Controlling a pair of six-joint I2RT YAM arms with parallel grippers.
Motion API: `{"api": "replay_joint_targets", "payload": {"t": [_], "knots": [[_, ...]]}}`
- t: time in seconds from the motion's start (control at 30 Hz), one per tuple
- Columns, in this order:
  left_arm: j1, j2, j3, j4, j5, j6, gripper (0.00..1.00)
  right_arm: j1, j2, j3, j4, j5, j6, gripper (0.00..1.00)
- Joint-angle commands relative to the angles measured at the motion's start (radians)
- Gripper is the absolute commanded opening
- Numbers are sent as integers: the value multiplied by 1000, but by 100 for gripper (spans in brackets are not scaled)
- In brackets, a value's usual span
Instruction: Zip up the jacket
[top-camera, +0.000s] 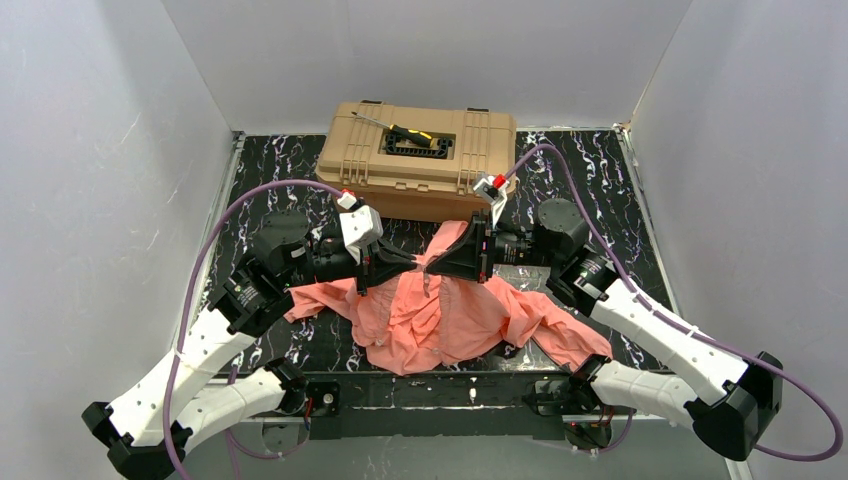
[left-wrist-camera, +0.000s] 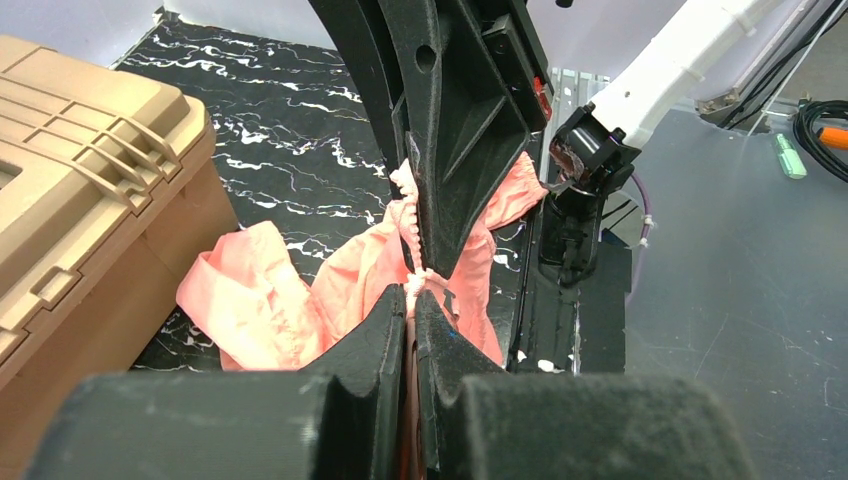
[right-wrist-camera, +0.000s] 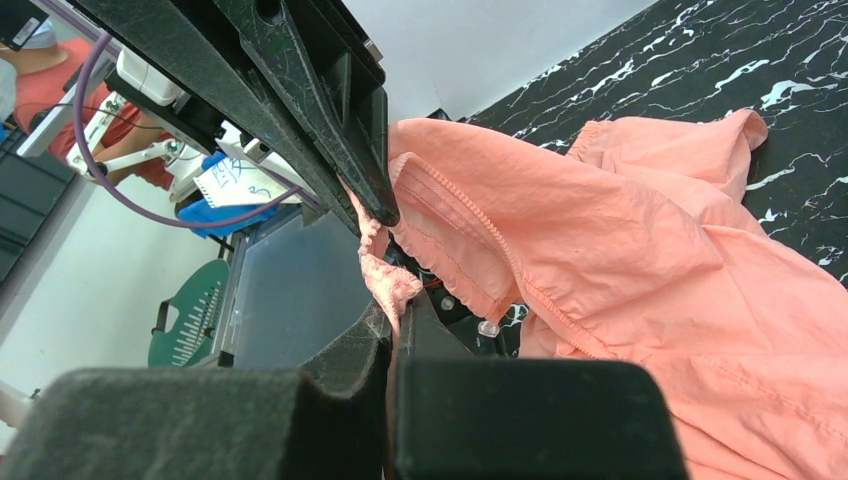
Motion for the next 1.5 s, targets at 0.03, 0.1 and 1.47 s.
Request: {"api": "replay_joint_targets", "payload": {"t": [0.03,0.1,1.47], "knots": [[3,-1,27,-1,26,4,0,-3,-33,47,54,3,-2,1],[4,1,27,0,30,4,0,-3,-39,45,65,4,-1,1],[3,-10,23,2,7,14,0,6,-3,29,43,-32,7,1]]}}
